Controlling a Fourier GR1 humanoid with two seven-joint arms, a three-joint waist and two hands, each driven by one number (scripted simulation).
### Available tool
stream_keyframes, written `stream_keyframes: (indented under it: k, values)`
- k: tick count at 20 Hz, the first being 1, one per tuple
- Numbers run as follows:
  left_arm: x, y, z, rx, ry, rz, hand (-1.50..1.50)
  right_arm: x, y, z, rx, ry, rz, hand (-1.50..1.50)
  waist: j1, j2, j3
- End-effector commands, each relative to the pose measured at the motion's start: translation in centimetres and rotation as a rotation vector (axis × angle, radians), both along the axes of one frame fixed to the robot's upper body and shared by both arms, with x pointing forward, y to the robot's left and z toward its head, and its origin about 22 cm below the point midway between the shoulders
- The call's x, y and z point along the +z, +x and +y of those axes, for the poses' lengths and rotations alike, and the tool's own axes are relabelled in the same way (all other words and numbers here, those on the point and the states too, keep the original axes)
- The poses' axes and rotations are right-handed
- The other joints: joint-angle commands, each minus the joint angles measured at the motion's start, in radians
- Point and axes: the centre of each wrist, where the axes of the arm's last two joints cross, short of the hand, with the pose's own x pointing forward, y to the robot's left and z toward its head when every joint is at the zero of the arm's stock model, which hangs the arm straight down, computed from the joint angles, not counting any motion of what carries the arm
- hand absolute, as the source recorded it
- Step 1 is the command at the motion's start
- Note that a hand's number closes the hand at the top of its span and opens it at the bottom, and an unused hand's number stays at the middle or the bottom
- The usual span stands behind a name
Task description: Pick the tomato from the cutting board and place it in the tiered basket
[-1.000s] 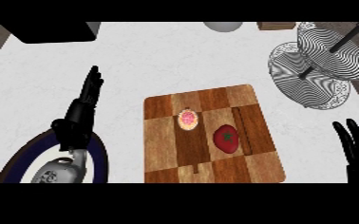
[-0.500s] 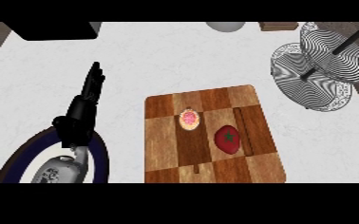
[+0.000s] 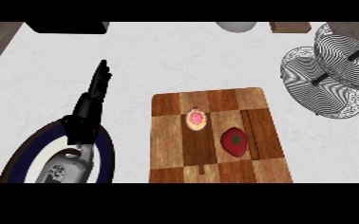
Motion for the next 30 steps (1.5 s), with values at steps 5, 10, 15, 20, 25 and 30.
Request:
stream_keyframes:
  k: [5, 10, 15, 20, 25, 30]
  values:
    - [-0.6, 0.5, -0.8, -0.018, -0.017, 0.001, 0.0, 4.5, -0.7, 5.0, -0.012, -0.156, 0.048, -1.5, 0.018, 0.002, 0.001]
    - [-1.5, 0.1, -1.4, -0.028, -0.009, 0.008, 0.0, 3.6, 1.0, 7.0, -0.02, -0.188, 0.123, -1.5, 0.026, 0.0, 0.003]
    - [-0.7, 0.3, -0.3, -0.014, -0.003, 0.0, 0.0, 4.2, 2.3, 8.6, -0.04, -0.249, 0.215, -1.5, 0.022, -0.004, 0.003]
    - [-0.2, 0.6, -1.0, -0.014, -0.018, 0.015, 0.0, 3.6, 2.7, 10.2, -0.029, -0.272, 0.254, -1.5, 0.006, -0.007, 0.003]
    - [0.3, 0.6, -0.3, -0.002, -0.018, 0.01, 0.0, 2.6, 3.7, 10.9, -0.051, -0.346, 0.246, -1.5, -0.001, -0.011, 0.005]
    - [0.2, 1.7, -1.1, 0.006, -0.01, -0.001, 0.0, 1.3, 4.6, 11.9, -0.035, -0.405, 0.265, -1.5, -0.015, -0.009, 0.005]
